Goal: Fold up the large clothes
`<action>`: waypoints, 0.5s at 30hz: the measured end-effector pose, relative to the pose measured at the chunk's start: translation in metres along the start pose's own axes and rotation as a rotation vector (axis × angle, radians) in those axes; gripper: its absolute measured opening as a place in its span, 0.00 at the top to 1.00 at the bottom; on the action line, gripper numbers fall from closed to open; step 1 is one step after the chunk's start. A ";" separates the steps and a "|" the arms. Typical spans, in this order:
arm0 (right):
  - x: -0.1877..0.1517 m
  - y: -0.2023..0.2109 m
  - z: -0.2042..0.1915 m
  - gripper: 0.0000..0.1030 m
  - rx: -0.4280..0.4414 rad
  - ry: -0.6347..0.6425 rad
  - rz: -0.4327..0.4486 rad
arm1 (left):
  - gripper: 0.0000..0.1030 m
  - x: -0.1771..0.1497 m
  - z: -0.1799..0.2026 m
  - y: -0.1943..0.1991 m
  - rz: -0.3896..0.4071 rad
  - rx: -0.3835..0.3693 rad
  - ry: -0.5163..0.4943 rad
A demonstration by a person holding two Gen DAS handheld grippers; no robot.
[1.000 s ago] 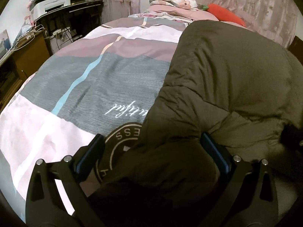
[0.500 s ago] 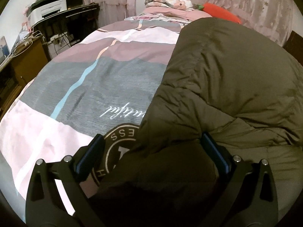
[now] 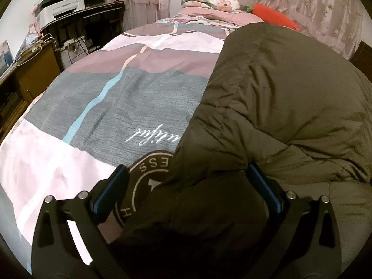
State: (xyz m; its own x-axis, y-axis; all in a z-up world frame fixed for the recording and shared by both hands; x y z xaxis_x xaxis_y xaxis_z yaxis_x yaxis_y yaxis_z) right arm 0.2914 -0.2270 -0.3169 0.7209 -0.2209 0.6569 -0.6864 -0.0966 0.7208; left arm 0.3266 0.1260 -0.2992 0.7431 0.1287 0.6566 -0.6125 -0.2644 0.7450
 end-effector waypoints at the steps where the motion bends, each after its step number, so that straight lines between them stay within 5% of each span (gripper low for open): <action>1: 0.000 0.001 0.003 0.01 -0.001 0.003 0.003 | 0.02 0.000 0.000 0.000 0.000 0.001 -0.001; 7: 0.002 -0.002 0.004 0.01 0.009 -0.002 0.006 | 0.02 0.001 -0.003 0.001 -0.028 0.006 -0.004; 9: -0.004 -0.001 -0.010 0.01 0.013 -0.004 0.007 | 0.02 0.004 -0.012 0.022 0.014 0.020 0.064; 12: 0.000 -0.008 -0.025 0.01 0.035 -0.018 0.008 | 0.02 0.015 -0.026 0.088 0.169 -0.156 0.316; 15: 0.000 0.004 -0.017 0.01 0.120 -0.072 0.023 | 0.02 0.029 0.007 0.129 0.180 -0.286 0.335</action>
State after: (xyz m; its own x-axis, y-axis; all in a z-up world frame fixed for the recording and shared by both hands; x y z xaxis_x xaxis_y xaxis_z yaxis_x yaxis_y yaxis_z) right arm 0.2900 -0.2105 -0.3103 0.6987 -0.2935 0.6524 -0.7126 -0.2046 0.6711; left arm 0.2714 0.0892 -0.1852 0.5189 0.4189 0.7452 -0.8083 -0.0434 0.5872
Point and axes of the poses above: each gripper's, at about its wrist camera, not at the fingertips, and y roughly against the way its jaws point, z to its right, x to its top, the point moved 5 cm from there along -y, roughly the way its jaws point, and after that the axes turned 11 degrees about x, right-handed, at the moved point
